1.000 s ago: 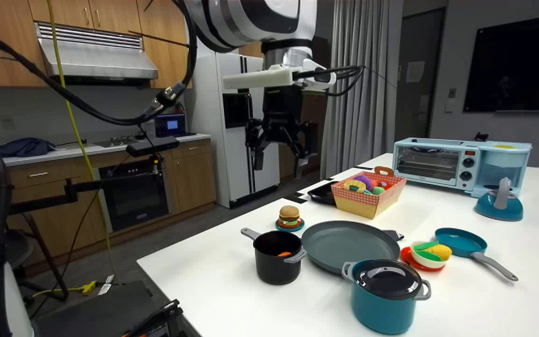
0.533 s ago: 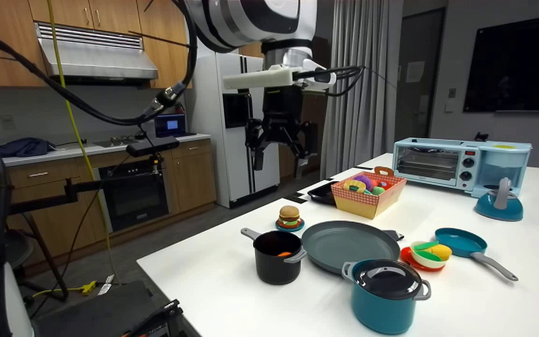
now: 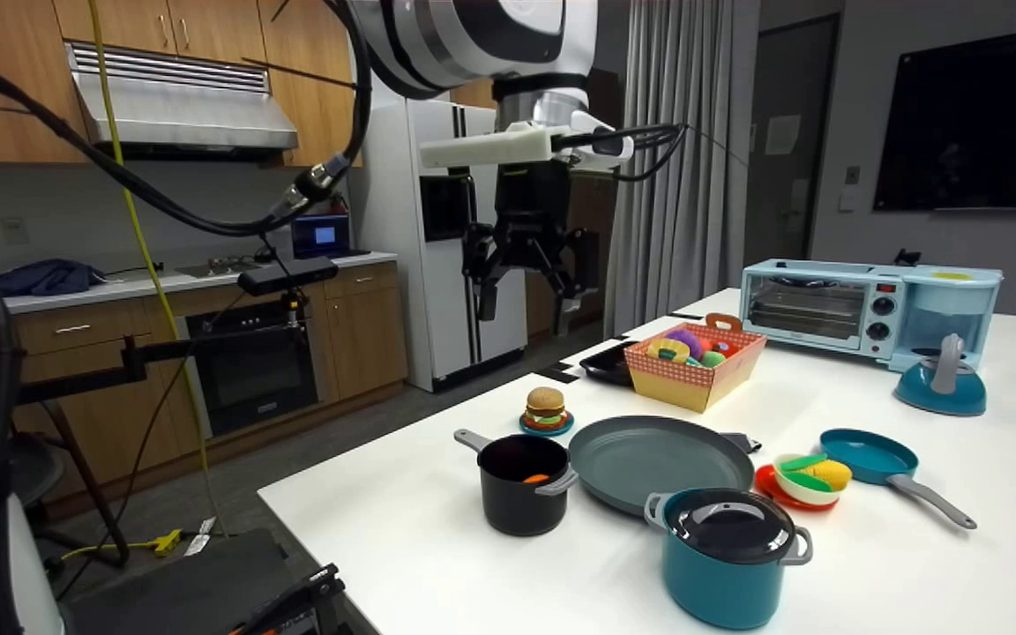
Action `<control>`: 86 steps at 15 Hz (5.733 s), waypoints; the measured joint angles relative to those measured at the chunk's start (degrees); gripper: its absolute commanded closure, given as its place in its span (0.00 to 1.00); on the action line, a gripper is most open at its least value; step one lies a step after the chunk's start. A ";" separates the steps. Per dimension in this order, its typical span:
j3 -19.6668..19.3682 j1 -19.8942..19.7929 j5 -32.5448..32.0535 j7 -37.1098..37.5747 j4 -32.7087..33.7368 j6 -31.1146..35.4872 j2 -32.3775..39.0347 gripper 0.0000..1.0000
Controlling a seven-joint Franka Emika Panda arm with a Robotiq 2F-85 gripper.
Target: Move the lid from the blue pot to the black one
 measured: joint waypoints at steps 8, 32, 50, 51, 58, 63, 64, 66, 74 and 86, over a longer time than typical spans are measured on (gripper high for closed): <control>-0.70 -0.61 0.37 0.46 0.34 0.96 1.01 0.00; -6.51 -5.58 -1.58 52.17 5.70 31.05 17.19 0.00; -11.02 -5.69 -9.13 71.68 3.96 31.01 21.54 0.00; -11.33 -5.72 -9.13 71.68 3.96 31.07 22.04 0.00; -12.32 -5.74 -8.99 71.63 4.57 31.93 25.37 0.00; -12.31 -5.73 -8.44 71.39 5.91 32.67 28.05 0.00; -12.31 -5.73 -8.41 71.24 6.29 32.70 28.54 0.00; -12.30 -5.73 -8.41 69.40 6.89 33.17 29.29 0.00; -12.28 -5.74 -7.31 57.59 7.83 33.76 30.70 0.01; -11.93 -5.73 -0.97 52.57 7.84 33.88 31.18 0.95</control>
